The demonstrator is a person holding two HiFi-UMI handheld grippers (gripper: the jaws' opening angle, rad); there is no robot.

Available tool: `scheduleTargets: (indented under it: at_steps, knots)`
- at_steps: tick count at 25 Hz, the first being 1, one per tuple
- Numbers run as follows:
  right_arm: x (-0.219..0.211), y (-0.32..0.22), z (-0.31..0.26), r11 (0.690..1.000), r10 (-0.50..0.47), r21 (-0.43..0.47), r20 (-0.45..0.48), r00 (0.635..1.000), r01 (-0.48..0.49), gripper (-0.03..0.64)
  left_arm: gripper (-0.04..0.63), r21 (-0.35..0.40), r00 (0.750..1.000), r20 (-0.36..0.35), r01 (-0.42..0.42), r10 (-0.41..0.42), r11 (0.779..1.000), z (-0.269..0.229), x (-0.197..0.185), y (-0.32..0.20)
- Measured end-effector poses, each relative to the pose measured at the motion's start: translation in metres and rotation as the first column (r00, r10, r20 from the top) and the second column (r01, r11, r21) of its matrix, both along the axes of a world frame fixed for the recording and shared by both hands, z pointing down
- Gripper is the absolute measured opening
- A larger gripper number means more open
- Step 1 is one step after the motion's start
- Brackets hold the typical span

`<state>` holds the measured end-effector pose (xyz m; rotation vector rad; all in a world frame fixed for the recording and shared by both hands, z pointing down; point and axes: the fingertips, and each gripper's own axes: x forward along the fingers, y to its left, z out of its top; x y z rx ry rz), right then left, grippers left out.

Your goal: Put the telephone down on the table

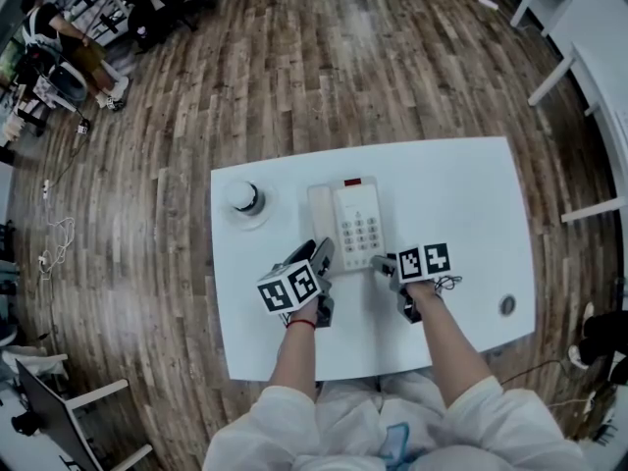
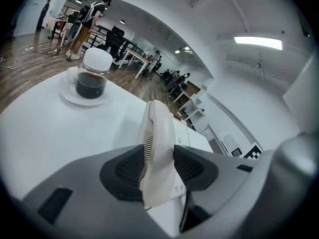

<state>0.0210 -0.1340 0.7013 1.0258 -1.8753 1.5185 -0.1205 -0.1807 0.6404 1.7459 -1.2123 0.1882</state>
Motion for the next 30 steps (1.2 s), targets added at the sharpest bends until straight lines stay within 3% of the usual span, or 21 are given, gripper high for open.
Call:
scheduleTargets:
  at_steps: [21, 30]
  knots:
    - [-0.001, -0.003, -0.006, 0.993, -0.043, 0.100, -0.118, 0.992, 0.055, 0.156, 0.186, 0.014, 0.998, 0.063, -0.003, 0.003, 1.000, -0.003, -0.002, -0.003]
    - [0.008, -0.005, -0.025, 0.979, -0.051, 0.186, -0.160, 0.986, 0.081, 0.163, 0.158, 0.040, 0.987, 0.157, -0.041, 0.034, 0.998, -0.009, -0.003, -0.006]
